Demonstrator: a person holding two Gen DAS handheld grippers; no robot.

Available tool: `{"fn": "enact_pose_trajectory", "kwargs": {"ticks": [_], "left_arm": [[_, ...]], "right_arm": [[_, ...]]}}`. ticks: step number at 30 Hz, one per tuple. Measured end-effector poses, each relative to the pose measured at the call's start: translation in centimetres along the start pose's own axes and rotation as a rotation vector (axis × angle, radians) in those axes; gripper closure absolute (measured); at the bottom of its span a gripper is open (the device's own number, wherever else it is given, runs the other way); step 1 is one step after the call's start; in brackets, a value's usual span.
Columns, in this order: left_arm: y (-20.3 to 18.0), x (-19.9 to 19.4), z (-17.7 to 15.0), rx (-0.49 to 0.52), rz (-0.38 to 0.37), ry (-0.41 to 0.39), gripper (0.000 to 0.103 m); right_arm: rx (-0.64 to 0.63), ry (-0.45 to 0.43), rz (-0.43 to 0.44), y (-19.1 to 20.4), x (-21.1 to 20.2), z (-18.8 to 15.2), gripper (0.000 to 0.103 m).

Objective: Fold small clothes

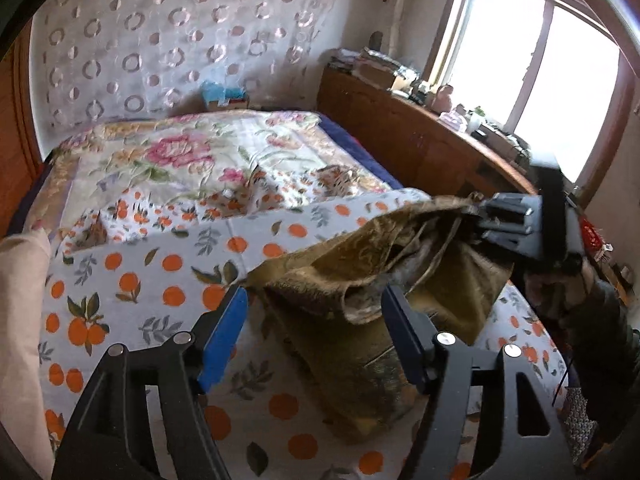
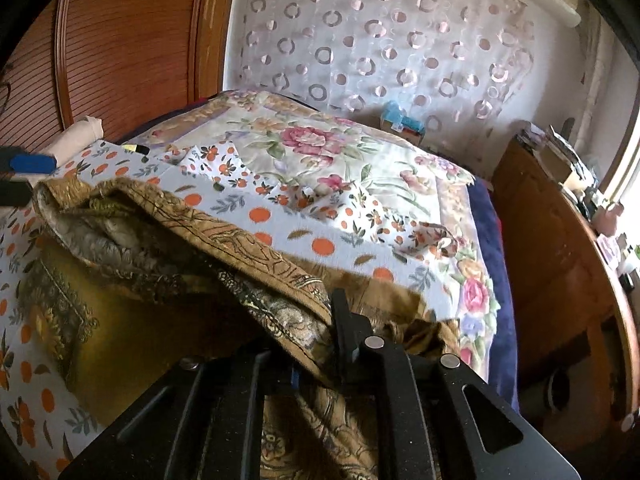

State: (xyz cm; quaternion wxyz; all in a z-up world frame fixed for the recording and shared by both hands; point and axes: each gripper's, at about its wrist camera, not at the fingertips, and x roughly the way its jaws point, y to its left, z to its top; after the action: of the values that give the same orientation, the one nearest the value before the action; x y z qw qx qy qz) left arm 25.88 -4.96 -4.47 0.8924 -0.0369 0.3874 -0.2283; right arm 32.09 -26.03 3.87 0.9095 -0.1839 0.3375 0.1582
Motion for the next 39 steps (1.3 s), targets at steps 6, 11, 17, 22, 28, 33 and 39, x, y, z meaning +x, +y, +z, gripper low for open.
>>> {"fn": "enact_pose_trajectory", "kwargs": {"ticks": [6,11,17,22,28,33,39], "left_arm": [[1.1,1.4,-0.5,-0.011,0.017,0.033,0.033],[1.7,2.9,-0.3,-0.01,0.033,0.061,0.033],[2.3,5.1,0.3,0.003,0.046,0.102,0.033],[2.7,6.5,0.5,0.0,0.052,0.126,0.033],[2.9,7.4,0.5,-0.002,0.051,0.143,0.033],[2.9,7.6,0.5,0.001,0.053,0.141,0.033],[3.0,8.0,0.8,-0.012,0.013,0.139,0.044]], "right_arm": [[0.061,0.001,-0.046,-2.1,1.2,2.0,0.06],[0.151,0.002,-0.065,-3.8,0.8,1.5,0.059],[0.17,0.035,-0.034,-3.0,0.0,-1.0,0.053],[0.21,0.045,0.016,-3.9,-1.3,-2.1,0.04],[0.245,0.077,-0.023,-5.4,-0.1,-2.2,0.033],[0.335,0.13,0.07,-6.8,2.5,-2.4,0.03],[0.371,0.137,0.167,-7.6,3.9,-2.1,0.03]]}}
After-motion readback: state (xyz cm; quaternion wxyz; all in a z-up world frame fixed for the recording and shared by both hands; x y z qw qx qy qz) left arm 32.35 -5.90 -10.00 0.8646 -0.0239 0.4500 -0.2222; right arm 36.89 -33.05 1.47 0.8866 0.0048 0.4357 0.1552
